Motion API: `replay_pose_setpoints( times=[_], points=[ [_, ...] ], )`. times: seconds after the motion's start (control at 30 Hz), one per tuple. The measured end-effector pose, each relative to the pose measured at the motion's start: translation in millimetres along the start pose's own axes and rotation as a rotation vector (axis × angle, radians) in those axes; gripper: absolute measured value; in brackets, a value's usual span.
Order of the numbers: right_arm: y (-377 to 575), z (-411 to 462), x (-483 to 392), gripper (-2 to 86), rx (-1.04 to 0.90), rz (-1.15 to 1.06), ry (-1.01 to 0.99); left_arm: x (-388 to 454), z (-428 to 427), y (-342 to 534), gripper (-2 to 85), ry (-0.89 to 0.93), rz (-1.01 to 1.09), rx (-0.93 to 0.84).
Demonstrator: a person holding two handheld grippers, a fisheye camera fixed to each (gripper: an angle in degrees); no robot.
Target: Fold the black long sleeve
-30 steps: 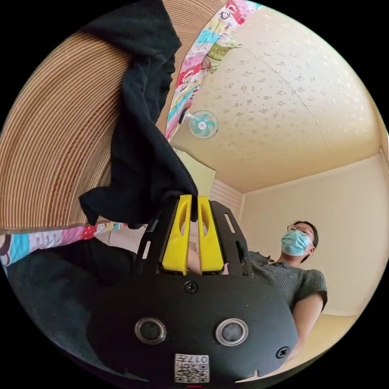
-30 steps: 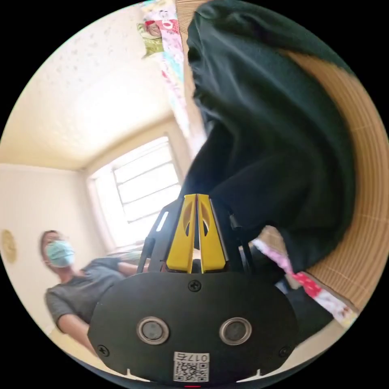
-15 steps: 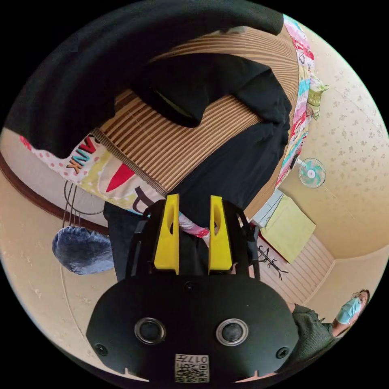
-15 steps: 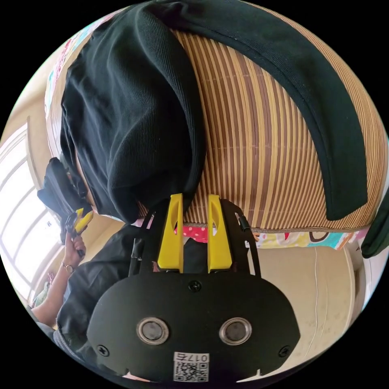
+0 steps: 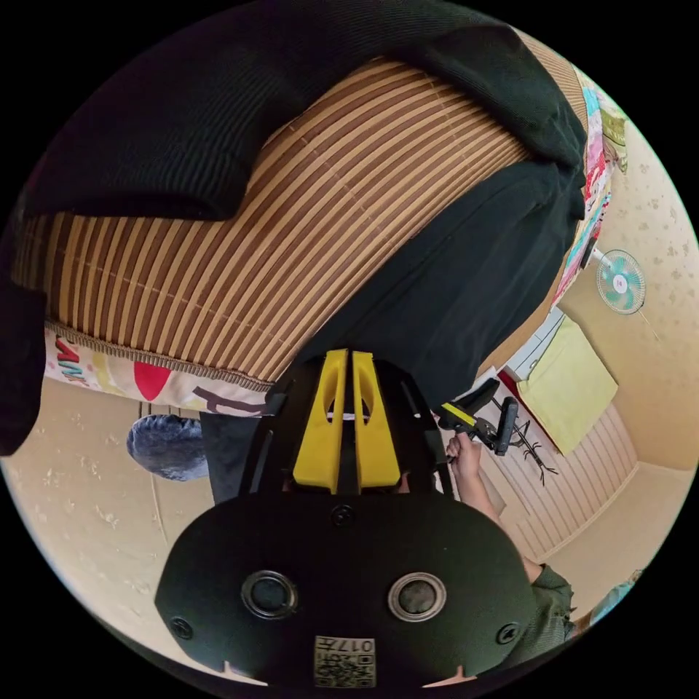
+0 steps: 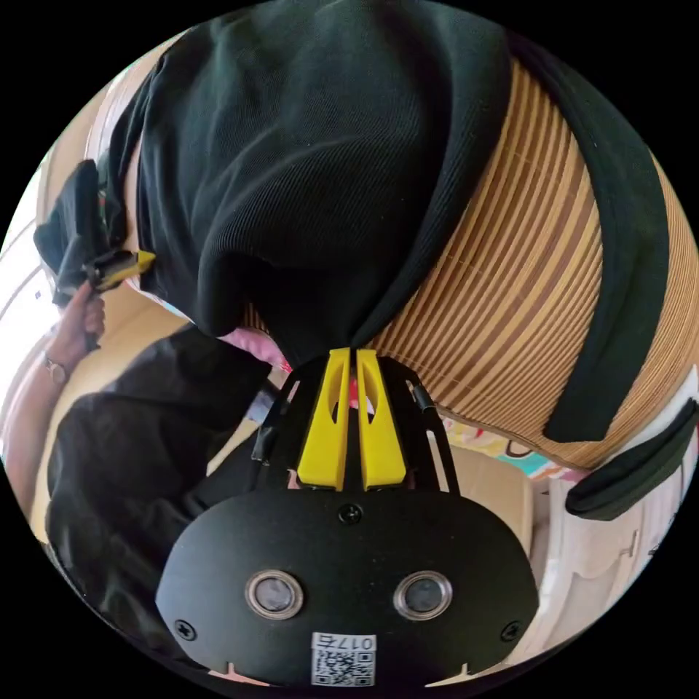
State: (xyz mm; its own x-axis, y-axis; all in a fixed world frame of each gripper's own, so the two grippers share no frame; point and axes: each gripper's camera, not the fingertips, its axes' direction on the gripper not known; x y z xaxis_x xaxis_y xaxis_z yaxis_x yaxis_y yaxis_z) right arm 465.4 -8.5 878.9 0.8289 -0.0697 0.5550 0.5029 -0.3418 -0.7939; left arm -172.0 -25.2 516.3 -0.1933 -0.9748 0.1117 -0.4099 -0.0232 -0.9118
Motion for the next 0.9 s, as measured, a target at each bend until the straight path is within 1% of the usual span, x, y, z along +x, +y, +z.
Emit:
replay_pose_setpoints(
  times=[0.1, 0.13, 0.2, 0.27, 0.3, 0.33, 0.4, 0.43, 0.47, 0.5, 0.53, 0.57, 0.6, 0.67, 0.77, 0.8, 0.83, 0.9],
  points=[
    [19.4, 3.9, 16.9, 1.7, -0.013, 0.047, 0.111, 9.6, 5.7, 21.5, -0.8, -0.074, 0.139, 0.048],
    [23.9, 4.9, 21.7, 1.7, -0.002, 0.064, 0.119, 8.7, 12.0, 29.8, -0.8, -0.102, 0.16, 0.052],
    [32.9, 14.1, 42.4, 1.6, -0.009, 0.15, 0.045, 5.4, 22.0, 41.0, -0.7, -0.11, 0.187, 0.059],
    [32.5, 17.7, 54.6, 1.5, -0.034, 0.218, -0.003, 8.5, 21.6, 57.3, -0.4, -0.128, 0.247, 0.113],
    [32.0, 15.2, 63.3, 1.5, -0.04, 0.278, -0.053, 15.8, 9.3, 76.2, 0.2, -0.111, 0.33, 0.213],
    [32.5, 12.6, 67.8, 1.4, -0.035, 0.307, -0.092, 20.8, -6.5, 92.2, 1.3, -0.111, 0.371, 0.31],
    [45.5, 2.0, 86.6, 1.4, 0.02, 0.439, -0.239, 21.2, -27.6, 99.3, 4.4, -0.144, 0.343, 0.396],
    [51.0, 0.6, 91.2, 1.4, 0.04, 0.469, -0.276, 19.5, -38.5, 95.8, 7.7, -0.17, 0.325, 0.42],
    [63.7, 0.3, 101.0, 1.5, 0.077, 0.53, -0.359, 18.4, -42.5, 92.4, 9.3, -0.198, 0.312, 0.426],
    [77.1, 3.2, 110.4, 1.5, 0.114, 0.583, -0.455, 15.7, -48.0, 84.9, 12.5, -0.295, 0.274, 0.441],
    [83.9, 5.3, 114.5, 1.6, 0.136, 0.598, -0.509, 13.5, -50.7, 78.0, 12.9, -0.395, 0.25, 0.465],
    [97.7, 10.3, 121.7, 1.7, 0.178, 0.624, -0.598, 11.7, -50.7, 73.4, 13.2, -0.437, 0.244, 0.47],
    [111.2, 16.1, 128.3, 1.7, 0.207, 0.652, -0.656, 5.7, -47.9, 61.4, 12.7, -0.491, 0.231, 0.466],
    [129.1, 25.2, 136.9, 1.8, 0.23, 0.688, -0.711, -9.4, -39.6, 37.7, 12.0, -0.493, 0.206, 0.427],
    [155.1, 38.4, 152.1, 1.8, 0.254, 0.739, -0.823, -42.6, -24.7, 0.3, 10.2, -0.499, 0.099, 0.338],
    [165.1, 41.5, 158.0, 1.8, 0.278, 0.758, -0.865, -57.3, -21.5, -9.5, 8.9, -0.505, 0.049, 0.312],
    [169.6, 42.9, 161.1, 1.7, 0.291, 0.765, -0.885, -68.6, -27.9, -10.9, 6.0, -0.534, -0.013, 0.325],
    [185.7, 49.8, 175.2, 1.5, 0.332, 0.797, -0.979, -83.4, -39.6, -13.3, 3.2, -0.508, -0.025, 0.294]
  ],
)
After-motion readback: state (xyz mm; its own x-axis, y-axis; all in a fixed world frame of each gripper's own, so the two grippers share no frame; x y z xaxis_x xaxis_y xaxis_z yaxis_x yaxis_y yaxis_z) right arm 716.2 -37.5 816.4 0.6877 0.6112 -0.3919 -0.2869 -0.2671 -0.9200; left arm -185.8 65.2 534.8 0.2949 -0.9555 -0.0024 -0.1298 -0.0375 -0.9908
